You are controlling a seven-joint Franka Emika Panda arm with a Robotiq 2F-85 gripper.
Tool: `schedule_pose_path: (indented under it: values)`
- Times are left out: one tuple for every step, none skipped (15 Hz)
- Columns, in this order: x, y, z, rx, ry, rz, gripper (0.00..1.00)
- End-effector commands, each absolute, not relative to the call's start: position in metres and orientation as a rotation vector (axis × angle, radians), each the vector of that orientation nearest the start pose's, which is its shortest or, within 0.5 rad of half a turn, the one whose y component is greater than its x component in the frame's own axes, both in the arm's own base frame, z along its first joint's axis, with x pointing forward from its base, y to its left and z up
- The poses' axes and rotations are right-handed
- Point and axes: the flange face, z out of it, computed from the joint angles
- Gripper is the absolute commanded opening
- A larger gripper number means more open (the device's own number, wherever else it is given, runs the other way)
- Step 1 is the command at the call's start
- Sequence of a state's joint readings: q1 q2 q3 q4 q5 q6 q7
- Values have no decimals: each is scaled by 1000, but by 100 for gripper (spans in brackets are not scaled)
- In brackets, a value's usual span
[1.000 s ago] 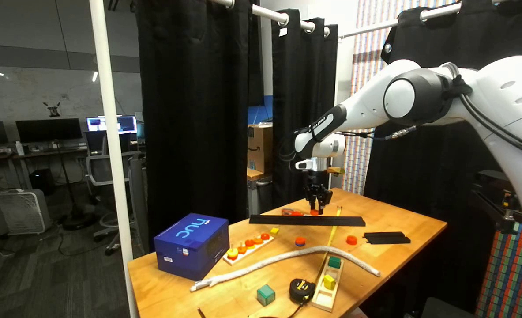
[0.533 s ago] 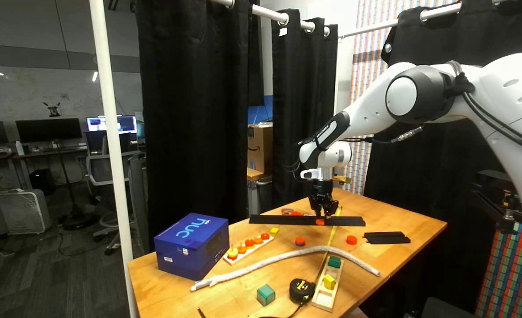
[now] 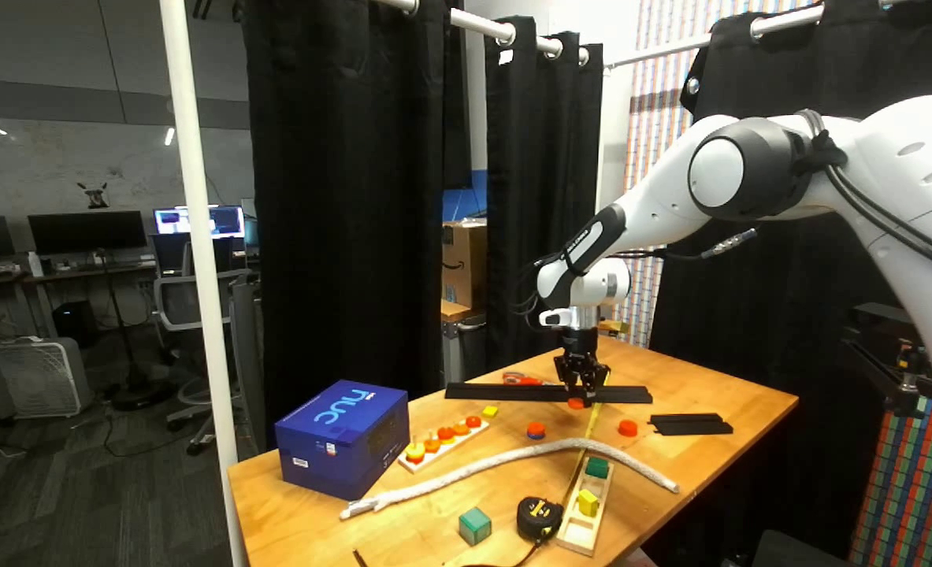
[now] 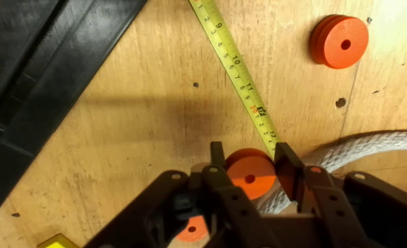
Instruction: Pick an orange ring on the object and put it on the table
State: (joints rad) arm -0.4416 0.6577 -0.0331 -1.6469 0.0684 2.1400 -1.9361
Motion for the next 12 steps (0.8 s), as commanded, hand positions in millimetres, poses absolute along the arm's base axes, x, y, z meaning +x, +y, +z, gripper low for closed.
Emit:
schedule_pose_path:
  values:
    - [596,-306,207,-2235,-1950,10,17]
    - [595,-306,203,-2231,-1944,14,17]
    - [595,-307,199,-2227,-1939,18,17]
    - [595,-307,194,-2224,-1935,23,17]
    - [594,-307,190,-2220,-1931,28,17]
    - [594,-307,186,-2216,-1927,32,17]
    - [594,-308,184,-2214,-1923,34,17]
    - [593,-308,181,-2211,-1920,36,17]
    - [593,-308,180,-2210,-1918,39,17]
    - [593,-308,179,-2209,-1917,40,17]
    - [593,-308,178,-2208,-1915,41,17]
    - [593,-308,177,-2207,-1914,41,17]
